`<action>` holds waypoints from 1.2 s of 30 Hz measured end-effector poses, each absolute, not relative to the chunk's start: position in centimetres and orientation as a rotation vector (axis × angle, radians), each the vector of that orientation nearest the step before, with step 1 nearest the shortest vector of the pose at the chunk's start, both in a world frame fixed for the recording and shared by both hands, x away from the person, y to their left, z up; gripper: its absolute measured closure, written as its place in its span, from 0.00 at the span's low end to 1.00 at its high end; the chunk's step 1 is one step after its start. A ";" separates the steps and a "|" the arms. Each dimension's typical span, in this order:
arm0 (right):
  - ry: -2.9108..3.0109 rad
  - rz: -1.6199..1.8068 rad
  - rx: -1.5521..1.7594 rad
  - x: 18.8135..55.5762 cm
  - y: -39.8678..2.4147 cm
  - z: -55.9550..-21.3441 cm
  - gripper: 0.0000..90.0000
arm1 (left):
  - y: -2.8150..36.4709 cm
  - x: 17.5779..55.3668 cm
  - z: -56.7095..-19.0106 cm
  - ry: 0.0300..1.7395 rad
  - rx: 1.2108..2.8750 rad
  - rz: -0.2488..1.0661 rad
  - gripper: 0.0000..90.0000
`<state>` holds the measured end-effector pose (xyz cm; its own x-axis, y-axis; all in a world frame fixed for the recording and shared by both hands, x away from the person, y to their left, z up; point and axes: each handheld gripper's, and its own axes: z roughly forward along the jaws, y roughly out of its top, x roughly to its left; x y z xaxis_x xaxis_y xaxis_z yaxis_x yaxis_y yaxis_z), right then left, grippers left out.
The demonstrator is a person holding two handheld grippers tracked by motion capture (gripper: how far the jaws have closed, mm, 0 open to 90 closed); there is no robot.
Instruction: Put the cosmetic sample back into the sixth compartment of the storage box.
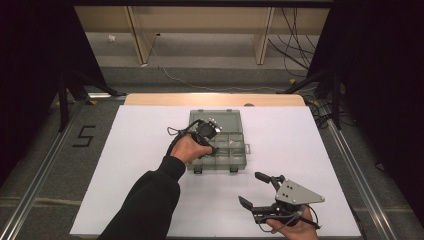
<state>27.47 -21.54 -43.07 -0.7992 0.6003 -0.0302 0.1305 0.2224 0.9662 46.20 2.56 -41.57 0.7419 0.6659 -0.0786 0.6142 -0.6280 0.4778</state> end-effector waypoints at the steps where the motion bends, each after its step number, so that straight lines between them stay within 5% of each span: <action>1: 2.134 1.567 0.673 27.4 -21.8 -42.9 0.18 | 2.8 46.3 -41.5 0.955 2.490 0.145 0.89; 8: 2.114 1.603 0.672 27.5 -21.6 -43.0 0.18 | 3.1 46.4 -41.7 0.979 2.502 0.117 0.88; 13: 2.116 1.596 0.676 27.5 -21.6 -43.0 0.18 | 3.1 46.3 -41.6 1.004 2.450 0.130 0.73; 36: 2.112 1.596 0.671 27.5 -21.6 -43.1 0.18 | 4.1 45.4 -40.3 1.007 2.396 0.146 0.40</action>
